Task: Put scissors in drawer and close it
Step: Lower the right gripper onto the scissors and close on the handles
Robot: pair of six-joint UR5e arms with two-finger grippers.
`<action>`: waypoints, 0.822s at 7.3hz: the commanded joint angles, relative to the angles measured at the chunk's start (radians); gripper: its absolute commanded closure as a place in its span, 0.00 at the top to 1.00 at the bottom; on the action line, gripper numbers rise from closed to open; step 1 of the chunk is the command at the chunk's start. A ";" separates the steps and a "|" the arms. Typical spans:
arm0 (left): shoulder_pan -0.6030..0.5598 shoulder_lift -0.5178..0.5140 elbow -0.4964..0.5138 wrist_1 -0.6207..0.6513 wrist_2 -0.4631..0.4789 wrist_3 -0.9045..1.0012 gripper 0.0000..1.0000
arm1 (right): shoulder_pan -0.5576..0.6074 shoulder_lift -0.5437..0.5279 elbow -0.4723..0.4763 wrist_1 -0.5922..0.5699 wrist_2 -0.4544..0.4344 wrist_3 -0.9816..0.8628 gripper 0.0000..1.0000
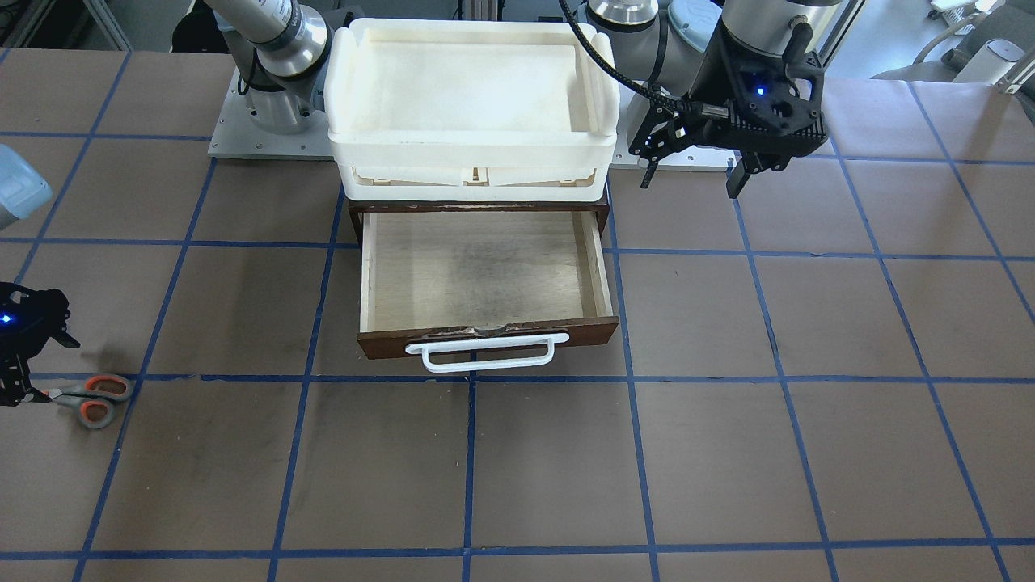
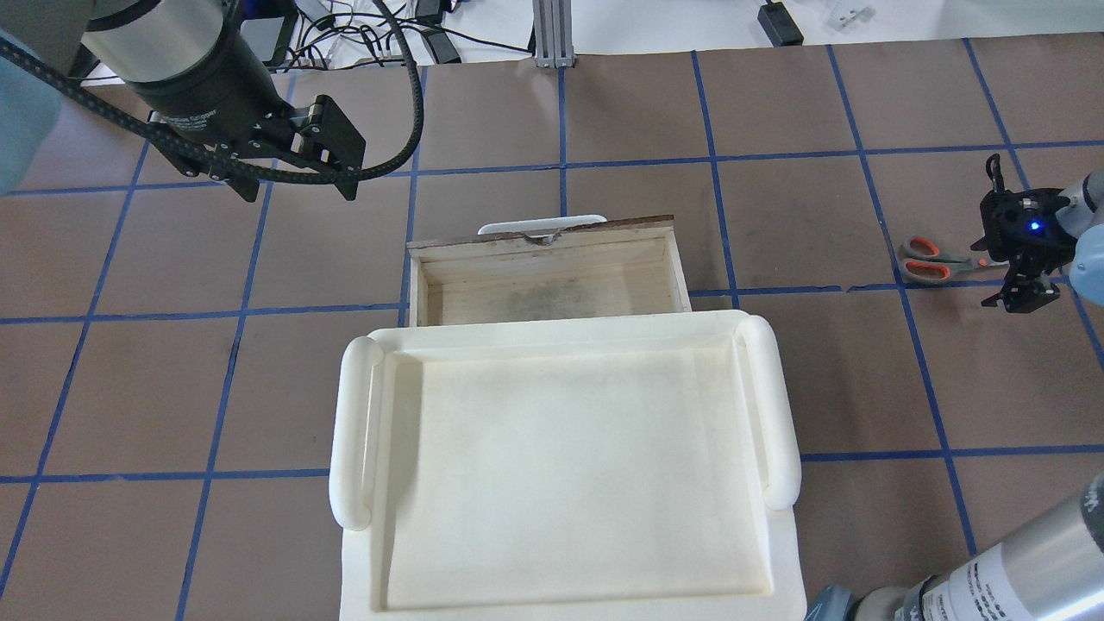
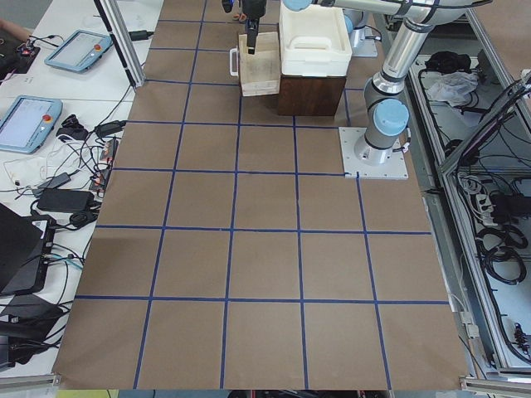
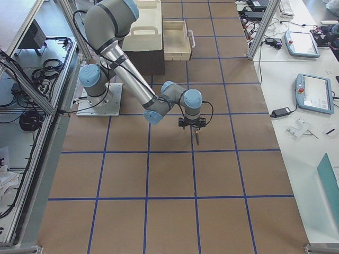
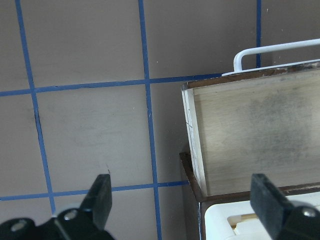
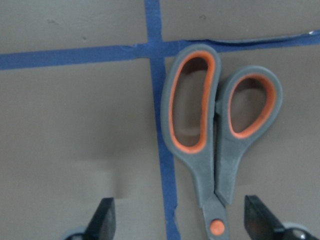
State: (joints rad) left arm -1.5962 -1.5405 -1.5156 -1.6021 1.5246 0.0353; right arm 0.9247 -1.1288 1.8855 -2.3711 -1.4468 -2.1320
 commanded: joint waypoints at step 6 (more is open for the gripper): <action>-0.002 -0.007 0.002 0.007 0.000 0.000 1.00 | 0.017 0.030 -0.016 -0.008 0.019 0.001 0.85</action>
State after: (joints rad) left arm -1.5988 -1.5453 -1.5149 -1.5967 1.5244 0.0349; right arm 0.9412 -1.1031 1.8765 -2.3780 -1.4282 -2.1301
